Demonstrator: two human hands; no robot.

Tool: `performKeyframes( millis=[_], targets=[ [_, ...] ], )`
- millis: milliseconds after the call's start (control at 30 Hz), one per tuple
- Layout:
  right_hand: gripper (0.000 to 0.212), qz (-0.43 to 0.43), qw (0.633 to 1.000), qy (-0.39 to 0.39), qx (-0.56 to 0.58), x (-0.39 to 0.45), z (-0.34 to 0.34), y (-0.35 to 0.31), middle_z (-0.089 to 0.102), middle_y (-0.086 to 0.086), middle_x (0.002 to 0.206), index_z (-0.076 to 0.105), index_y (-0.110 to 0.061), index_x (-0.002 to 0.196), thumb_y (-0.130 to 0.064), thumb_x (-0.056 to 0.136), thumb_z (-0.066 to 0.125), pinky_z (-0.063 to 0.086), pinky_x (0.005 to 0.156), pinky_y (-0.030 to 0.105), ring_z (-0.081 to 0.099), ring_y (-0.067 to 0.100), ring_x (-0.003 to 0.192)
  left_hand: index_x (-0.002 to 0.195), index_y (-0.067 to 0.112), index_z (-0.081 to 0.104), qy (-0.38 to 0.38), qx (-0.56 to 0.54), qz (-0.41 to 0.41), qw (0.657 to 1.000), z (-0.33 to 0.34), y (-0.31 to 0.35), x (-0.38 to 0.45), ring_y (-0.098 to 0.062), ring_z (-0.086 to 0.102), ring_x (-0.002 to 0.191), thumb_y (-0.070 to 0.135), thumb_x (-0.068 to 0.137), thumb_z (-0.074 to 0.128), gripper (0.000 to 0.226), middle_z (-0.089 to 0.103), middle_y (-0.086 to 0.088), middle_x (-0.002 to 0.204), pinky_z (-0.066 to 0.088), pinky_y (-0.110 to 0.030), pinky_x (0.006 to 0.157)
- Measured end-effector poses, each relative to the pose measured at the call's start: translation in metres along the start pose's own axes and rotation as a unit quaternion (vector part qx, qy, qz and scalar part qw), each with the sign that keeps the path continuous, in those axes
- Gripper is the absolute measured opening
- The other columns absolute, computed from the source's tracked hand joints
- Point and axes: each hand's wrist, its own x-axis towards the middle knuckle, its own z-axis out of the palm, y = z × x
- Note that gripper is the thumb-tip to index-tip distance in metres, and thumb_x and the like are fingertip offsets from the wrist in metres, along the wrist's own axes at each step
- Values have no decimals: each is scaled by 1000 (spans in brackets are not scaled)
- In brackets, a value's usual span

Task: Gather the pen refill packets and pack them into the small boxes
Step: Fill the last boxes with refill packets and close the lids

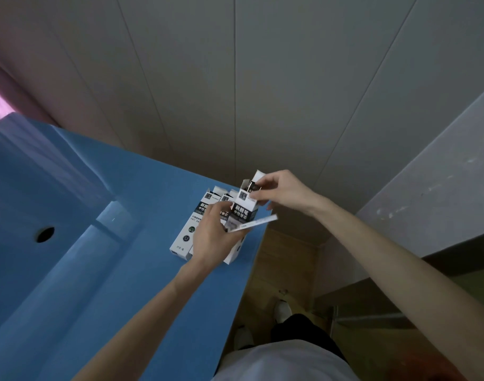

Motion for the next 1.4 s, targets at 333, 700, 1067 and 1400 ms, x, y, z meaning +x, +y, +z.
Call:
performKeyframes(
  millis=[333,700,1067,1400],
  targets=[
    [47,53,996,49,-43,37,29,73,65,1,134,59,-14,139,-19,94,72,59,94,38,69,14,102,102,10,67,-155,-167,-189,955,-36,-40,25,-14,51,68,25,103,61,16,72,1,89,40,-21,52],
    [46,-237,918,98,-304,28,56,60,59,-4,139,60,-21,138,-31,94,71,35,111,34,45,14,133,102,14,70,-129,-150,-180,963,-31,-26,54,-3,63,56,29,103,60,18,77,7,81,42,-20,51],
    [16,-169,934,176,-263,45,32,76,70,-5,98,78,-18,110,-19,96,70,49,76,25,57,12,88,118,22,68,27,-110,-116,987,-19,-26,70,-11,66,108,54,102,48,40,72,12,113,53,-35,90],
    [8,140,943,264,145,55,22,92,76,-1,83,76,-18,81,-17,83,84,55,78,27,71,13,82,149,21,43,-99,356,141,919,35,-16,66,-26,22,153,77,82,55,88,43,0,156,1,-52,128]
  ],
)
